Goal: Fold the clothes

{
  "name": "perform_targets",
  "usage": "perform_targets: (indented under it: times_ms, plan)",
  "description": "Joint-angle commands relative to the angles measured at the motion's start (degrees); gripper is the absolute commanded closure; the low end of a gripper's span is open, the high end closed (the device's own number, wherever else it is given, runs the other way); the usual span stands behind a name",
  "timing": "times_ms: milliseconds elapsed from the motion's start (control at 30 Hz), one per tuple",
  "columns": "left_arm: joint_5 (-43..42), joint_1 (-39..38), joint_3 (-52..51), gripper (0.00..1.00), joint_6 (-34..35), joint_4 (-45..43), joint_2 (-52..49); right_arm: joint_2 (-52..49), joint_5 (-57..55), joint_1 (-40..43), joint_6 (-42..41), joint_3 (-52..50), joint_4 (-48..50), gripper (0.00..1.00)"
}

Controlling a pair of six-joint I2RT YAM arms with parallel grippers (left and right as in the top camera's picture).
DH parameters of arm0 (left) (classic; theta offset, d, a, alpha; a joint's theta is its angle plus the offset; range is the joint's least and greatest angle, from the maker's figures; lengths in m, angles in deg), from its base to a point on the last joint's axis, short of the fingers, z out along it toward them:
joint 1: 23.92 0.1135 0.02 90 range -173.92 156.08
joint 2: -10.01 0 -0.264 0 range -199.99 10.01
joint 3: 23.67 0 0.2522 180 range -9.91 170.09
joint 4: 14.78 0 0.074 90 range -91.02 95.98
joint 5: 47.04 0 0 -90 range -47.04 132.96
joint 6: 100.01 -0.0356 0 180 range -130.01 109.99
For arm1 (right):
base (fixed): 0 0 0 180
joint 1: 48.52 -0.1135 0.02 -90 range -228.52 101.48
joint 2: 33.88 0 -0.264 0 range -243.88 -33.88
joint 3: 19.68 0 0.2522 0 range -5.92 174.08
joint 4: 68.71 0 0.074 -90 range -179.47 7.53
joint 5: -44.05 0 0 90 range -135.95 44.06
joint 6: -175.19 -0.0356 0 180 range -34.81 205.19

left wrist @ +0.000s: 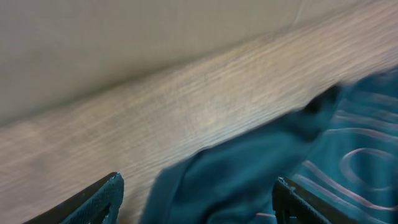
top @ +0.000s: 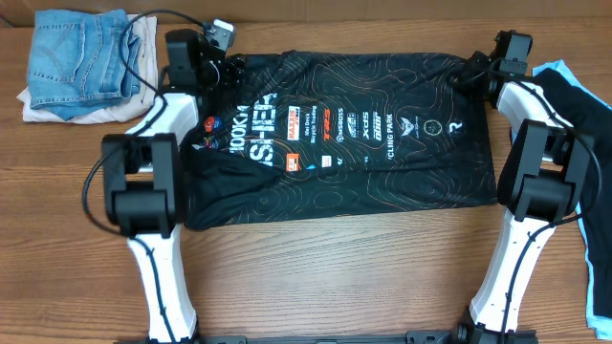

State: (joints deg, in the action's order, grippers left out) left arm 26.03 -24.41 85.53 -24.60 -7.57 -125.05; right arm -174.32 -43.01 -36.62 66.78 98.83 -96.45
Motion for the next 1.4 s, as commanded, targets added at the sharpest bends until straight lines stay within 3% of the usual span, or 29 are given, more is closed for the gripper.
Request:
perform_targets:
  times_ms: [0, 133, 1033, 1233, 1267, 1367]
  plan:
    - [0.6, 0.7, 8.9, 0.21, 1.8, 3.1, -4.8, -0.9, -0.3, -0.2, -0.4, 1.7, -0.7, 0.96]
    - [0.6, 1.3, 12.9, 0.23, 1.7, 5.7, -7.0, -0.9, -0.3, -0.2, -0.2, 1.7, -1.2, 0.96]
    - [0.3, 2.7, 12.8, 0.28, 0.9, 9.5, -10.7, -0.9, -0.3, -0.3, -0.2, 1.7, -1.9, 0.96]
    - [0.3, 2.7, 12.9, 0.60, 0.9, 8.8, -11.1, -0.9, -0.3, -0.3, -0.2, 1.7, -2.4, 0.96]
    - [0.3, 2.7, 12.9, 0.70, 0.9, 7.8, -11.1, -0.9, -0.3, -0.3, -0.2, 1.7, -2.4, 0.96]
    - [0.3, 2.7, 13.2, 0.83, 1.2, 7.4, -11.1, -0.9, -0.3, -0.3, -0.2, 1.7, -2.4, 0.96]
